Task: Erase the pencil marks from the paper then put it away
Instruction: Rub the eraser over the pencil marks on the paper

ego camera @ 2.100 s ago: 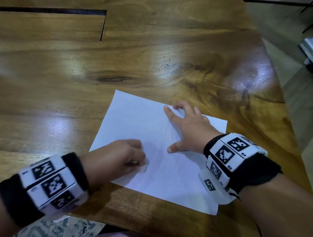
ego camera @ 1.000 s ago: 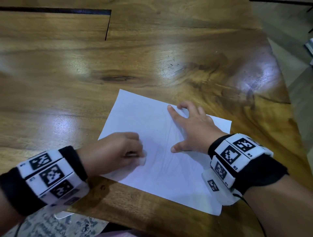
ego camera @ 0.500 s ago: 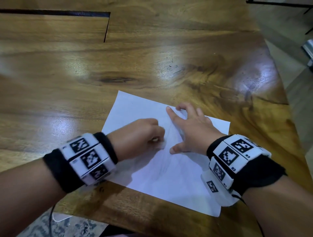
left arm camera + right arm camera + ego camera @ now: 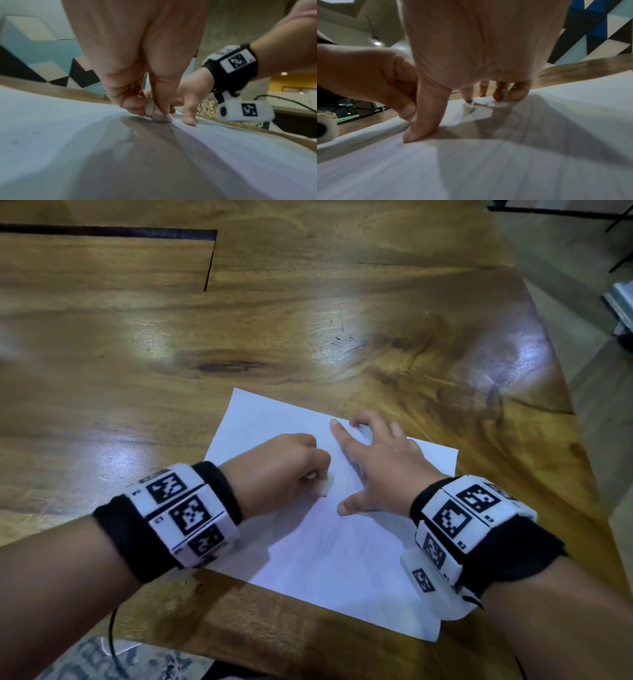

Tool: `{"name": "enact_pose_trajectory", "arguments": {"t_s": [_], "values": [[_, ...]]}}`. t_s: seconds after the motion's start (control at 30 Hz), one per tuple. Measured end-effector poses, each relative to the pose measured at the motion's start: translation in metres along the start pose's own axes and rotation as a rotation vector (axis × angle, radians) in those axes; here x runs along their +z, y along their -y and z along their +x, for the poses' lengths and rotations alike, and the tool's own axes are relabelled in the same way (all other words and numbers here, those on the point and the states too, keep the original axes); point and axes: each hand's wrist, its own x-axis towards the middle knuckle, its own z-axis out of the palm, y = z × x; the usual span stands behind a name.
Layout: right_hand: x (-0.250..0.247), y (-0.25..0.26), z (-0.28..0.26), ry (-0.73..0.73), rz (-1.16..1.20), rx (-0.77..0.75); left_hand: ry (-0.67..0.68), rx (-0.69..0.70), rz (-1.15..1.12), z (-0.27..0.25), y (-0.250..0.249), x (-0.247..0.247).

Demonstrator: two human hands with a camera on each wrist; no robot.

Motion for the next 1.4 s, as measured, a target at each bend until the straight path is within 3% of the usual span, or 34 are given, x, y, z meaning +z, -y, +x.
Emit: {"name": "enact_pose_trajectory", "arguments": {"t_s": [0.2, 0.4, 0.53, 0.6, 0.7, 0.77, 0.93, 1.1, 1.27, 1.4], "values": [[-0.001, -0.001, -0.001, -0.003, 0.019, -0.004, 0.192, 0.033, 0.005, -0.042, -0.009, 0.018], [0.004, -0.004, -0.006, -0.070, 0.094, 0.012, 0.171, 0.013, 0.053, -0.049, -0.010, 0.022], [0.006, -0.005, -0.010, -0.085, 0.109, 0.013, 0.257, -0.064, -0.009, -0.033, -0.013, 0.009], [0.006, -0.005, -0.009, -0.078, 0.086, 0.005, 0.175, -0.131, -0.016, -0.008, -0.006, -0.009], [0.005, -0.005, -0.008, -0.056, 0.063, -0.005, -0.114, -0.272, -0.036, 0.034, 0.009, -0.033], [0.005, -0.006, -0.007, -0.046, 0.051, -0.007, -0.185, -0.308, -0.037, 0.053, 0.009, -0.037], [0.004, -0.006, -0.005, -0.039, 0.039, -0.010, -0.195, -0.310, -0.047, 0.056, 0.005, -0.024], [0.004, -0.006, -0.005, -0.041, 0.044, -0.006, -0.013, -0.243, -0.062, 0.036, 0.007, -0.018], [0.004, -0.006, -0.005, -0.045, 0.044, -0.009, -0.178, -0.276, -0.024, 0.058, 0.013, -0.027], [0.004, -0.007, -0.005, -0.049, 0.051, -0.007, -0.024, -0.218, -0.021, 0.034, 0.007, -0.016]]}}
